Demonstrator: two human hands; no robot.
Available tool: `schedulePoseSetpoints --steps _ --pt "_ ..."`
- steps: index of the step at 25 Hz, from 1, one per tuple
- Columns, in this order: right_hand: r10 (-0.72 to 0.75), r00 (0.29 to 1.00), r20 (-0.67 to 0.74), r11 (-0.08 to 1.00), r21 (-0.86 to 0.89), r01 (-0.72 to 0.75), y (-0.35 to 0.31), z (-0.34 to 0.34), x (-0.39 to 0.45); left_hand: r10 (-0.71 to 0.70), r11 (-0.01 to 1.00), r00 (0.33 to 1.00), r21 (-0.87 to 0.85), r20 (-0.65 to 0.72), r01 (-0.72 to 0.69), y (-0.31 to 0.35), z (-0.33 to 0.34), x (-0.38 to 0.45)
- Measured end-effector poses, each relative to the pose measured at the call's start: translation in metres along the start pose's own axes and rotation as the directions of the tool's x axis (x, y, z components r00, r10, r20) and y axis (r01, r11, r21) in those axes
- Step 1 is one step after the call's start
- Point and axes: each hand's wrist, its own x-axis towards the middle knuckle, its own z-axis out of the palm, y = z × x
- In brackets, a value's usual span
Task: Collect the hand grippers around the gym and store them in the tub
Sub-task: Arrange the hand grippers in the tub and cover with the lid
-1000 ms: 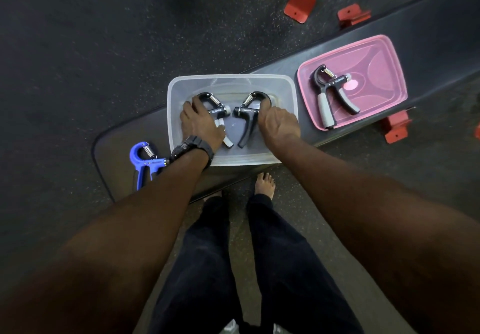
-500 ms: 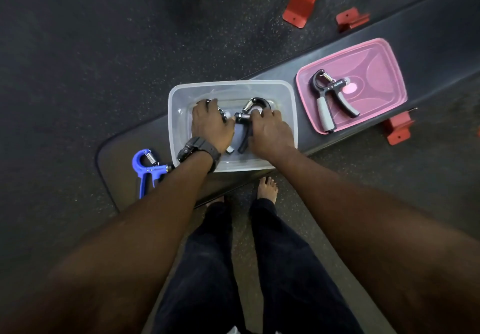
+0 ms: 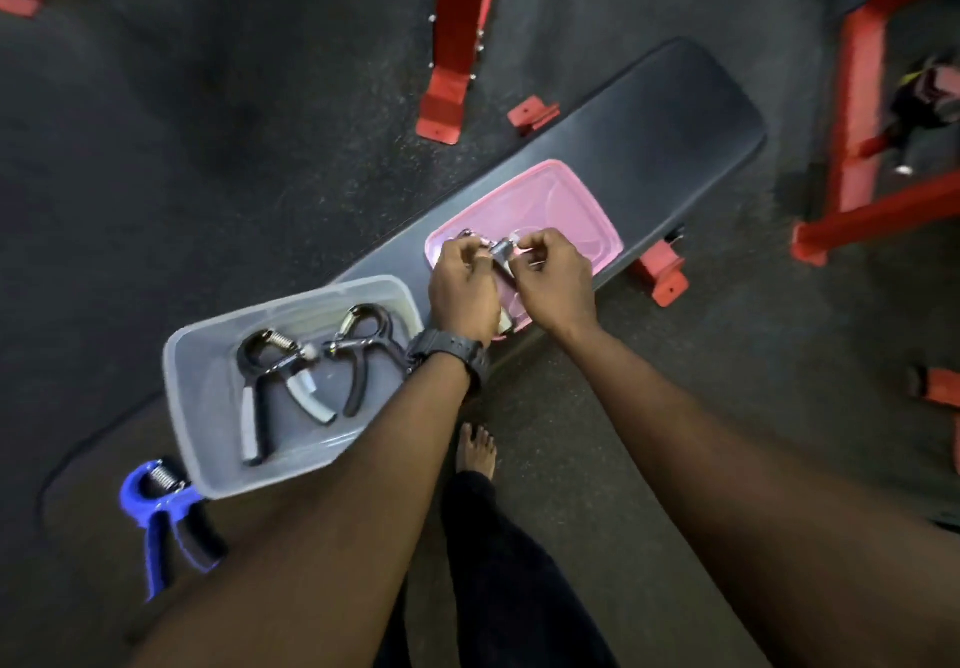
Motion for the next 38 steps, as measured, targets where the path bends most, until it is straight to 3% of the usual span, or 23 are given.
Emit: schedulePoseSetpoints --steps 5,7,12,15,20,27,31,34,38 --pt "0.137 0.984 0.117 0.990 -0.044 -0.132 0.047 0.013 0.043 -0.333 0.909 0.940 0.239 -0.072 0.340 -0.047 0.043 0.036" --pt "0.153 0.971 0.185 0.983 -0.132 -0.129 0.055 0.027 0.052 -0.383 0.871 0.914 0.278 -0.134 0.406 -0.058 0.046 0.044" --pt "0.143 0.949 0.280 0.962 -0.263 -0.067 0.055 0.044 0.061 -0.339 0.889 0.936 0.296 -0.092 0.350 -0.052 0.052 0.055" --pt "0.144 0.959 0.243 0.945 -0.321 -0.060 0.051 0.044 0.059 -0.328 0.884 0.942 0.330 -0.069 0.332 -0.050 0.052 0.055" --pt "0.136 0.975 0.173 0.971 -0.218 -0.096 0.032 0.032 0.043 -0.210 0.928 0.976 0.302 -0.062 0.219 -0.028 0.032 0.047" --pt "-0.045 0.986 0.158 0.990 -0.123 0.065 -0.060 0.029 -0.012 -0.093 0.983 0.990 0.147 -0.107 0.108 0.014 -0.084 0.015" --pt "-0.124 0.959 0.257 0.984 -0.092 0.152 -0.125 0.062 -0.072 -0.100 0.989 0.984 0.097 -0.147 0.115 0.001 -0.182 -0.005" --pt "-0.120 0.938 0.326 0.987 -0.060 0.147 -0.140 0.103 -0.121 -0.115 0.981 0.981 0.134 -0.158 0.137 -0.038 -0.238 -0.023" --pt "-0.003 0.922 0.386 0.989 -0.134 0.060 -0.114 0.159 -0.152 -0.234 0.945 0.958 0.194 -0.168 0.264 -0.092 -0.256 -0.024"
